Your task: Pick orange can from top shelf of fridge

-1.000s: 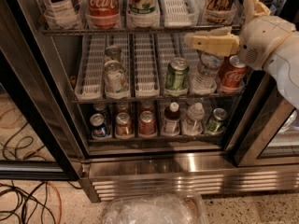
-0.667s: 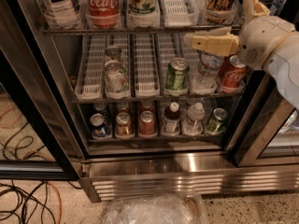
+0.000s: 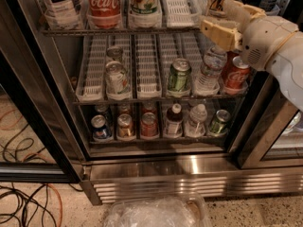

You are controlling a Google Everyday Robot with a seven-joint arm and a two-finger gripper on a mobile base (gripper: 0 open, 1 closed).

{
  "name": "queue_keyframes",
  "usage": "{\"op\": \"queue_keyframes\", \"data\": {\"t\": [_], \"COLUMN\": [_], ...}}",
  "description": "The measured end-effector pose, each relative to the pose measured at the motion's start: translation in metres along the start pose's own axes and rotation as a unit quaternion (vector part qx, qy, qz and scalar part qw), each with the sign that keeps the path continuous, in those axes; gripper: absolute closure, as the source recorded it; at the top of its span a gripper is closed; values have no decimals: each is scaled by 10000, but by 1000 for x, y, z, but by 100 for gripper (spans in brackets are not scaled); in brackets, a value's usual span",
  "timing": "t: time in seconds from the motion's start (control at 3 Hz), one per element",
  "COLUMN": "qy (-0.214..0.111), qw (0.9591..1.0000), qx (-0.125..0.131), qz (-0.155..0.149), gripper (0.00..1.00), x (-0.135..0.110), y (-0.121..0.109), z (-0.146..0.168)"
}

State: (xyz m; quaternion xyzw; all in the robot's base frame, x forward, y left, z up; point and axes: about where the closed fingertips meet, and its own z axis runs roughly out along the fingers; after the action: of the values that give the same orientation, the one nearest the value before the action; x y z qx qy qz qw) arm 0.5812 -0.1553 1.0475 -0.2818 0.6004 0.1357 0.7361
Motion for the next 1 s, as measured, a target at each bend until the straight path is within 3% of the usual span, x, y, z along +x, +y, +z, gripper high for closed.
{"op": "queue_keyframes", "data": {"t": [0.67, 1.0], "qy": [2, 8], "qw": [10000, 9998], "qx": [37, 214], "qz": [-3, 25], "gripper": [35, 33], "x": [0, 4], "y": [0, -6], "z": [0, -4]}}
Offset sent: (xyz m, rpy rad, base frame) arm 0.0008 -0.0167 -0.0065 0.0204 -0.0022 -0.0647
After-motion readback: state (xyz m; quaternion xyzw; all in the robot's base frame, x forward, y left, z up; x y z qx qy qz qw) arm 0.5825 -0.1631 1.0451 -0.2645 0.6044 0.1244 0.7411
